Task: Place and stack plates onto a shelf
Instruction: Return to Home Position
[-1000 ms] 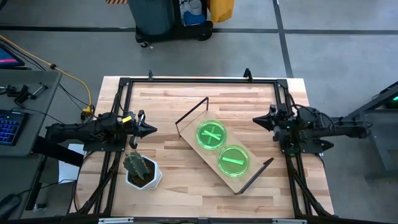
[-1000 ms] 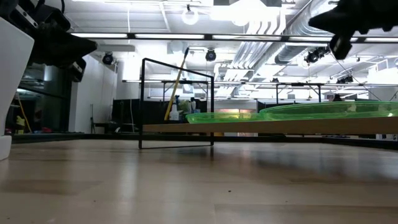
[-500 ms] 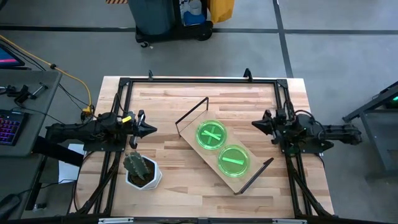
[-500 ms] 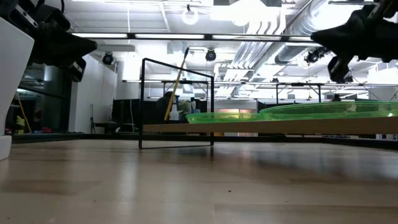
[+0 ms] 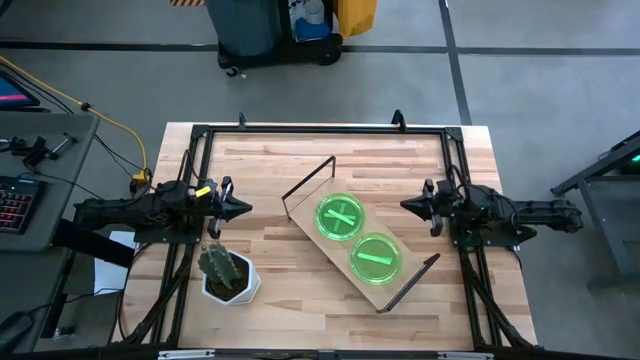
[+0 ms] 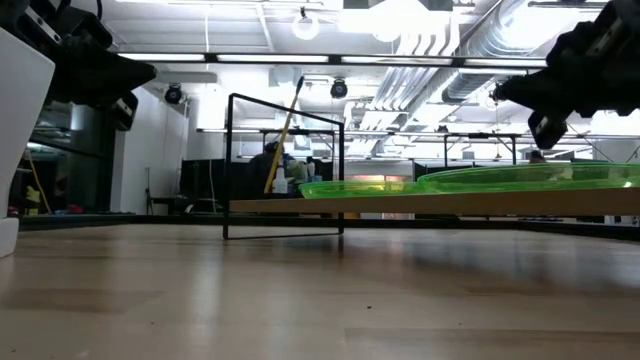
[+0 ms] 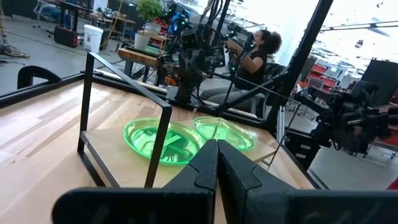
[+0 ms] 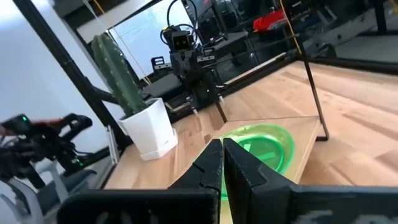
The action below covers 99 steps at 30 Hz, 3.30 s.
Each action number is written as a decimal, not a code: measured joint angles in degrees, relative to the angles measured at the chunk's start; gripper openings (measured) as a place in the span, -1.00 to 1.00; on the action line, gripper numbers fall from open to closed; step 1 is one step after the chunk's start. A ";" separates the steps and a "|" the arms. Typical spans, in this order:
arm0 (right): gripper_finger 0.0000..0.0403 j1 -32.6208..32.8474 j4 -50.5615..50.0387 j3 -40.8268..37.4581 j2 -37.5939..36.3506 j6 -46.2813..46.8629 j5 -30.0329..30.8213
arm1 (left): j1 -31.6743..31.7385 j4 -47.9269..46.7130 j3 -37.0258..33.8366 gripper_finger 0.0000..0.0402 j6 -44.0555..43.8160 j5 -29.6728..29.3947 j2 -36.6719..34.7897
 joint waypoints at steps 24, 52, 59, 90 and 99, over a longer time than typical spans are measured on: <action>-1.00 0.00 -0.13 0.04 -1.09 3.80 0.19 | -1.18 -0.25 0.00 -1.00 -0.02 -1.33 0.00; -1.00 0.00 -0.13 0.05 -0.72 3.80 0.17 | -6.36 -0.20 0.00 -1.00 -0.01 -1.06 0.15; -1.00 0.00 -0.13 0.05 -0.72 3.71 0.18 | -6.36 -0.20 0.00 -1.00 -0.01 -1.07 0.15; -1.00 0.00 -0.13 0.04 -0.72 3.78 0.18 | -6.35 -0.21 0.00 -1.00 0.01 -1.16 0.15; -1.00 0.01 -0.13 0.05 -0.72 3.80 0.18 | -6.34 -0.21 0.00 -1.00 -0.01 -1.31 0.15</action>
